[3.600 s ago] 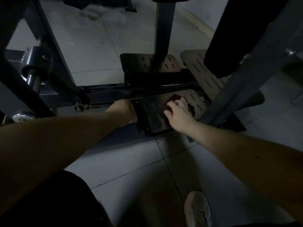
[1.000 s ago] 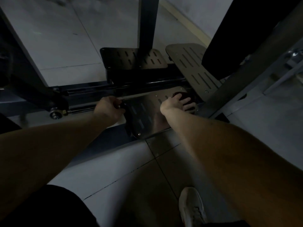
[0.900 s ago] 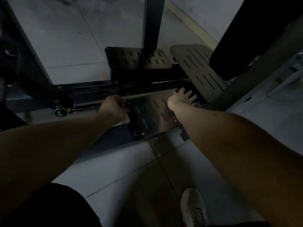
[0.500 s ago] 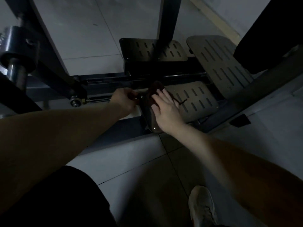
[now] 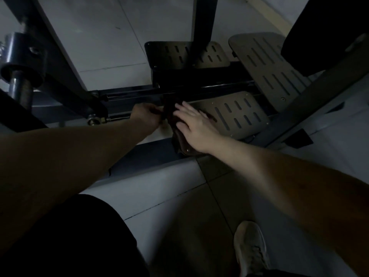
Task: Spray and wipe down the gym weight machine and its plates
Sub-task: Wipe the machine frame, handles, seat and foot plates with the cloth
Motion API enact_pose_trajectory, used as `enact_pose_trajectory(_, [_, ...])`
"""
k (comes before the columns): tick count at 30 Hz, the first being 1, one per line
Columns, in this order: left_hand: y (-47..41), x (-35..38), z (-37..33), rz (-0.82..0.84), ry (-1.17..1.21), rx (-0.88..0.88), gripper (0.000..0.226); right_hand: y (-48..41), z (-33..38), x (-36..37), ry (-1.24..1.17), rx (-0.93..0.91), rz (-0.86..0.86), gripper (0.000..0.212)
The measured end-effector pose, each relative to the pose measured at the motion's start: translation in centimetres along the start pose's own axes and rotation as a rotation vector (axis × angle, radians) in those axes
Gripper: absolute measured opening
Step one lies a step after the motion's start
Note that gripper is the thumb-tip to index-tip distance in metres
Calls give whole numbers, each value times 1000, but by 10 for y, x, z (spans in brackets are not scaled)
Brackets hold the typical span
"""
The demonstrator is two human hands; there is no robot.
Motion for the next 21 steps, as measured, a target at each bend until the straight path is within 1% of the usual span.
enact_pose_trajectory(2, [4,1,-2,7,12,-8,4,-19,-5,-1,15,38,-3,44])
enact_pose_trajectory(3, [5,1,-3,11,5,3,9,-19,-4,0,8,52,-14,44])
enact_pose_trajectory(5, [5,3,-3,9,-8,13,19,1,3,7,-9,47,-53,42])
enact_pose_trajectory(7, [6,3,-3,12,-36,23,20,40,13,20,8,-5,-85,39])
enact_pose_trajectory(10, [5,2,-1,11,-66,38,16,100,15,33,83,-112,-3,38])
enact_pose_trajectory(11, [6,2,-2,13,-81,47,16,111,7,30,99,-119,25,40])
enact_pose_trajectory(12, [6,2,-3,20,-102,56,17,115,-4,23,105,-88,29,41])
enact_pose_trajectory(13, [7,2,-5,24,-120,65,18,115,-17,15,106,-20,-3,42])
enact_pose_trajectory(16, [12,6,-10,48,-233,90,23,104,-55,-11,47,340,-210,43])
enact_pose_trajectory(18, [18,7,-14,68,-358,136,36,95,-59,-13,9,512,-309,43])
enact_pose_trajectory(19, [19,8,-15,70,-424,156,49,93,-51,-8,7,546,-340,42])
enact_pose_trajectory(20, [18,8,-14,62,-494,164,62,93,-39,0,0,549,-357,41])
enact_pose_trajectory(21, [16,9,-12,59,-562,175,70,95,-23,9,-12,520,-353,41])
Point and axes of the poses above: each hand's wrist, its own y-axis away from the middle knuckle, its own x-axis out of the palm, z = x × y, the point moved 2 cm from there along -y, towards the middle knuckle, and after that the axes turned 6 degrees about z, right-handed, at the moved point
